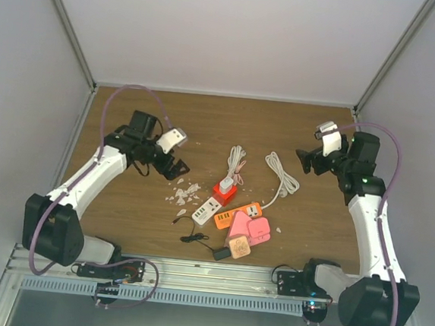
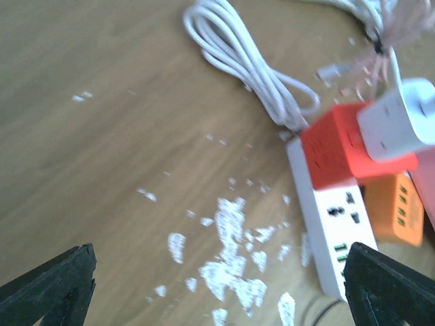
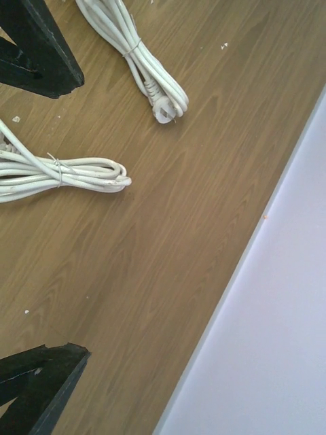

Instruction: Pull the plug off the socket

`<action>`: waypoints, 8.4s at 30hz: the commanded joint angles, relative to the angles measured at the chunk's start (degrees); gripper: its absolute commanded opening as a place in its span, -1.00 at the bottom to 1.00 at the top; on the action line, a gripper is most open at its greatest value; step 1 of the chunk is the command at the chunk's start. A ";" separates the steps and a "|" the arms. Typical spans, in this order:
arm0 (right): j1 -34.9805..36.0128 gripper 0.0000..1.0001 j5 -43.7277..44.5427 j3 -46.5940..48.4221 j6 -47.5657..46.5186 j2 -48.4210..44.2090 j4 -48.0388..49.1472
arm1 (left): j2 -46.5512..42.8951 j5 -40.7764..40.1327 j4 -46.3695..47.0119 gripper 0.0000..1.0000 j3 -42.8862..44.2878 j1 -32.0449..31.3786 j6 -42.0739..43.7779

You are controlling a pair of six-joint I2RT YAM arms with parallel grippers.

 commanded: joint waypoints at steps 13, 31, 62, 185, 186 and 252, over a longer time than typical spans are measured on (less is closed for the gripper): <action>0.65 0.99 1.81 0.05 3.55 -3.40 -0.74 | -4.01 -3.86 3.70 0.98 -15.60 -18.38 5.70; 0.03 0.99 4.01 -1.00 4.15 -4.70 -0.12 | 2.46 -18.09 17.36 0.94 -20.60 -32.16 2.56; -0.34 0.99 3.88 0.27 3.32 -6.15 -3.07 | 9.16 -18.59 24.29 0.43 -19.10 -22.95 3.45; 40.33 0.58 14.30 -18.02 14.72 43.68 80.30 | 1.29 -3.25 35.99 0.96 -11.65 -8.85 -9.97; 40.64 0.58 14.61 -17.72 14.94 44.08 80.30 | 1.28 -3.27 36.52 0.95 -12.09 -8.91 -10.16; 42.71 0.46 12.93 -17.44 15.90 46.97 80.58 | 12.05 -6.27 55.16 0.37 -17.27 -13.96 -11.93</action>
